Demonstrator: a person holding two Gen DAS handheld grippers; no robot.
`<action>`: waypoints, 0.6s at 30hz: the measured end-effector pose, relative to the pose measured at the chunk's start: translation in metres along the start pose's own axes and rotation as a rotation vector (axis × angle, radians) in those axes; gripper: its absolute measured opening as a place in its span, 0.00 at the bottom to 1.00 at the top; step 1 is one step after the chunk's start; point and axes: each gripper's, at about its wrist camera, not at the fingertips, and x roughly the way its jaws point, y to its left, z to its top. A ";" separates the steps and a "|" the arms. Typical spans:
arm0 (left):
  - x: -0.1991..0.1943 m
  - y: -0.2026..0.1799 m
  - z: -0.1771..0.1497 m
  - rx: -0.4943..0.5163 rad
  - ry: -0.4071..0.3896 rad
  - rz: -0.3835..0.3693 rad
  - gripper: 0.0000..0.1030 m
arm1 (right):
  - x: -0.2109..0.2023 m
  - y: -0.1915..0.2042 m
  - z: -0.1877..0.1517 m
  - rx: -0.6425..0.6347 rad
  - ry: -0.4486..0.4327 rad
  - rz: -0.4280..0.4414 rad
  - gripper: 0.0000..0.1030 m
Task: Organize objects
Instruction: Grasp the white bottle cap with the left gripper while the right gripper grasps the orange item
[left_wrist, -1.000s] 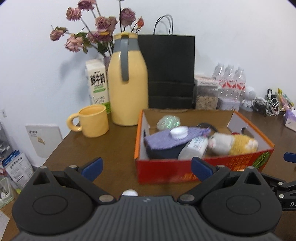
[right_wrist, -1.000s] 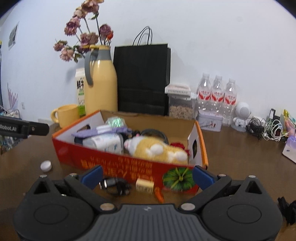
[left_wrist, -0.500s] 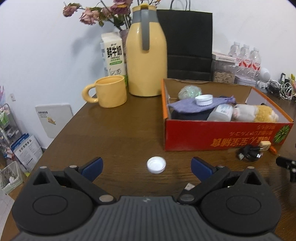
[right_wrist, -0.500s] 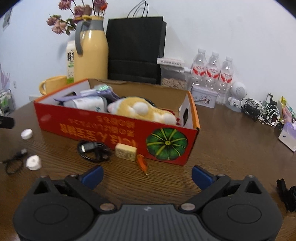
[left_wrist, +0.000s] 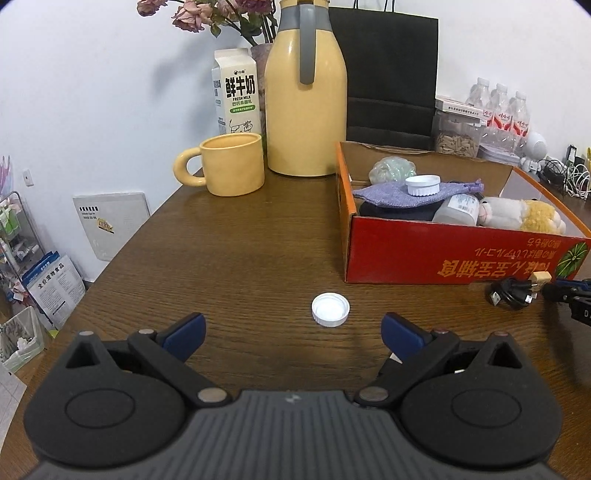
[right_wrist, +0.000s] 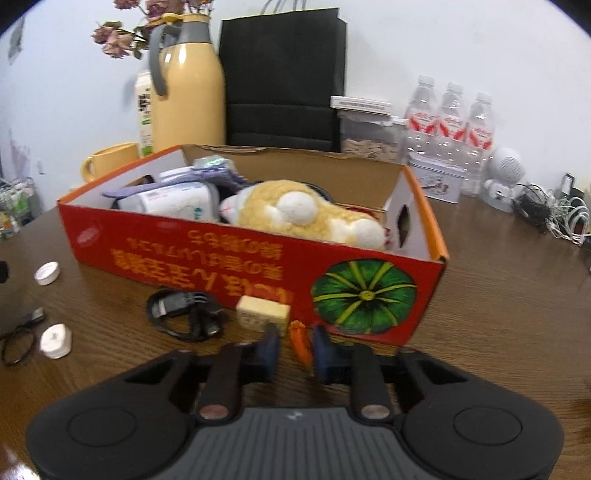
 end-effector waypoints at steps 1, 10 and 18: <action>0.001 0.000 0.000 0.001 0.001 0.001 1.00 | 0.000 0.001 0.000 -0.005 -0.001 -0.001 0.12; 0.006 -0.001 -0.002 0.003 0.016 0.002 1.00 | -0.005 -0.002 0.000 0.019 -0.025 0.017 0.11; 0.024 -0.007 0.002 0.007 0.031 0.004 1.00 | -0.029 0.002 -0.008 0.018 -0.124 -0.015 0.11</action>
